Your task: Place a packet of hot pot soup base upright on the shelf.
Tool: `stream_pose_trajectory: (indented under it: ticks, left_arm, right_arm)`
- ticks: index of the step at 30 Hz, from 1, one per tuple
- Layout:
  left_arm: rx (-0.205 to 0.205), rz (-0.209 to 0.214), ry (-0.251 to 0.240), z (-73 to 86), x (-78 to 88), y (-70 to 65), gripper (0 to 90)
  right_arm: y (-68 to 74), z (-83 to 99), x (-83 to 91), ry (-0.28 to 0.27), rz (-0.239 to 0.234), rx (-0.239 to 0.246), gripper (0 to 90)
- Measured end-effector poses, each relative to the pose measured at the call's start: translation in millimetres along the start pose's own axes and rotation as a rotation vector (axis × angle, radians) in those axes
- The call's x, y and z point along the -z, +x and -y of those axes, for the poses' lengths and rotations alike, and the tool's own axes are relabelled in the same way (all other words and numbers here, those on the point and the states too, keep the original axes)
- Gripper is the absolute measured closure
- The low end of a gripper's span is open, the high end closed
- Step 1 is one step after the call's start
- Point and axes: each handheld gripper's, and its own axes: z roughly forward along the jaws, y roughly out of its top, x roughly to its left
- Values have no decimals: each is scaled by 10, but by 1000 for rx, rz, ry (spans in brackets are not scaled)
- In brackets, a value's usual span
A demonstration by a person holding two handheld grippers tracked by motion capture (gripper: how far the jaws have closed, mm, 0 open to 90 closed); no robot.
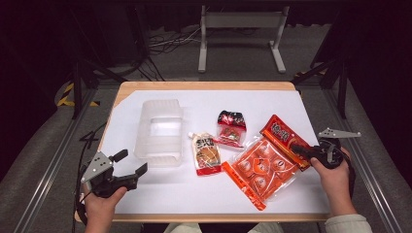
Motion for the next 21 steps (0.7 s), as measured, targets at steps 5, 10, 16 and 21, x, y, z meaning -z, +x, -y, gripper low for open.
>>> stream_pose_trajectory:
  ticks: [5, 10, 16, 21]
  left_arm:
    - [-2, 33, 37, -46, -74, -57, 233]
    - [-13, 47, 63, -121, -121, -81, 222]
    - [-27, 79, 76, -191, -186, -128, 256]
    - [-35, 89, 71, -224, -220, -156, 258]
  right_arm:
    - [90, -110, 79, 2, -5, 33, 900]
    - [213, -236, 198, -9, -21, 70, 900]
    - [342, -407, 337, -27, -49, 106, 900]
    - [526, -551, 415, -40, -86, 163, 900]
